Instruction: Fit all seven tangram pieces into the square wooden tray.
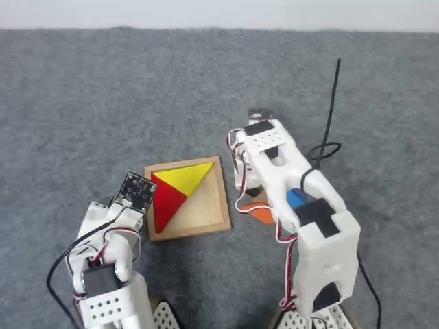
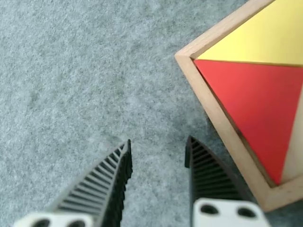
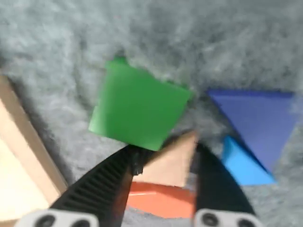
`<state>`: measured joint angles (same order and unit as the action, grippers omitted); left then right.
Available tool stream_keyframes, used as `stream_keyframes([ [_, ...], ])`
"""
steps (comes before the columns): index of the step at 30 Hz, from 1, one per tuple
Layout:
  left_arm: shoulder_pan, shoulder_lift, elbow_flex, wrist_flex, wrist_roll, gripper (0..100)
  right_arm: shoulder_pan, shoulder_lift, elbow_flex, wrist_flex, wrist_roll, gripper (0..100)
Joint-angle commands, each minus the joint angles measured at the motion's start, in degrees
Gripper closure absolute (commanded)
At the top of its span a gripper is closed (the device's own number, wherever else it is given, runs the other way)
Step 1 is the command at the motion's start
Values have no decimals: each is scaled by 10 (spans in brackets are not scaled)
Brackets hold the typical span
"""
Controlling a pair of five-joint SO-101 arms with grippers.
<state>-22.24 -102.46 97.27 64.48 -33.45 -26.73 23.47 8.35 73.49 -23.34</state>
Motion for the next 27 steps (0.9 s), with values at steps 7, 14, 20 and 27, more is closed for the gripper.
stream_keyframes([
  [7,-4,-11,-7,3,-5,823,-16,3,-13,25,-4,905],
  [14,-4,-11,-7,3,-5,823,-16,2,-48,61,-4,905],
  [20,-4,-11,-7,3,-5,823,-16,2,-92,109,27,906],
  [27,-4,-11,-7,3,-5,823,-19,1,-101,120,33,920],
])
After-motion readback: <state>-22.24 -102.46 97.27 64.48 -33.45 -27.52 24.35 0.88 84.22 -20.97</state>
